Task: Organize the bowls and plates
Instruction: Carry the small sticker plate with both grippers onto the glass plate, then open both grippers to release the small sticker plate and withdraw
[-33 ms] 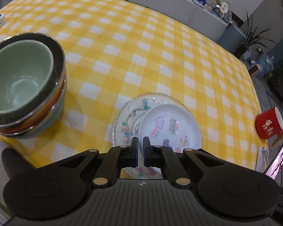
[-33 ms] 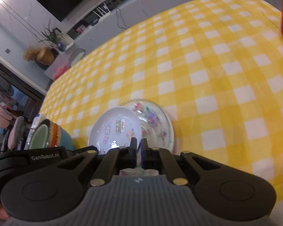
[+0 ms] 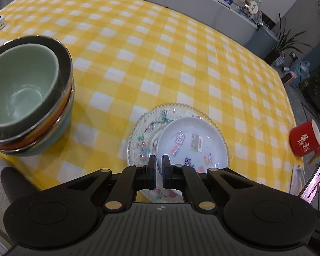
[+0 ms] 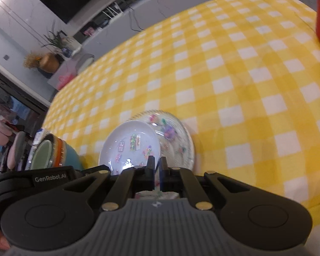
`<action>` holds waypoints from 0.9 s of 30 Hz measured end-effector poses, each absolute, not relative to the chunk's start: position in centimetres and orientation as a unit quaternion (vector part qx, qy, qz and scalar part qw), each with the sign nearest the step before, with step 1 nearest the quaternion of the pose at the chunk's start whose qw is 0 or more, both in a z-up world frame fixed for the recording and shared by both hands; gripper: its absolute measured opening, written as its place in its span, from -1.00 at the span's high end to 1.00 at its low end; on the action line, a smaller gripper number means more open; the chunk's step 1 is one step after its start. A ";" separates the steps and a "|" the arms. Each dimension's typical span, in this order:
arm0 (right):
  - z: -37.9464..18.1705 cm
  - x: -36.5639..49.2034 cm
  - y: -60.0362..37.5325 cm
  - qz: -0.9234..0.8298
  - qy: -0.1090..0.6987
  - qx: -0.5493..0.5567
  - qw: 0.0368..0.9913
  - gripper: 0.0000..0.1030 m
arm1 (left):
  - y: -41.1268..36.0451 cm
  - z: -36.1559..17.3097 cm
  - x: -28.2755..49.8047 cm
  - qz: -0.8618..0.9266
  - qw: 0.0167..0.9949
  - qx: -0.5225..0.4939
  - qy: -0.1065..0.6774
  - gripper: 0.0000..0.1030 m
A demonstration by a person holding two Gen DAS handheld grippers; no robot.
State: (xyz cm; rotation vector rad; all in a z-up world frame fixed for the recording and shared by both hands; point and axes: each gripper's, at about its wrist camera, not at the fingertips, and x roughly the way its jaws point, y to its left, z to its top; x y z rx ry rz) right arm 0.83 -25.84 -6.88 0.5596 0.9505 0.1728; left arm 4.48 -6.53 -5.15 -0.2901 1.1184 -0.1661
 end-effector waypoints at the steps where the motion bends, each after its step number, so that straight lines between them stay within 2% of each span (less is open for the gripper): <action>1: -7.0 1.0 -25.8 0.080 0.455 0.263 0.847 0.99 | -6.6 -5.3 4.4 -0.078 0.834 -0.134 0.529 0.91; 22: -7.7 2.2 -25.1 0.067 0.474 0.247 0.842 0.98 | -6.9 -6.6 5.1 -0.085 0.839 -0.113 0.526 0.90; 26: -7.7 2.2 -25.1 0.064 0.477 0.251 0.840 0.88 | -7.2 -6.6 5.0 -0.089 0.838 -0.105 0.527 0.88; 27: -7.7 2.2 -25.1 0.062 0.476 0.252 0.840 0.88 | -7.2 -6.6 5.0 -0.089 0.838 -0.105 0.528 0.82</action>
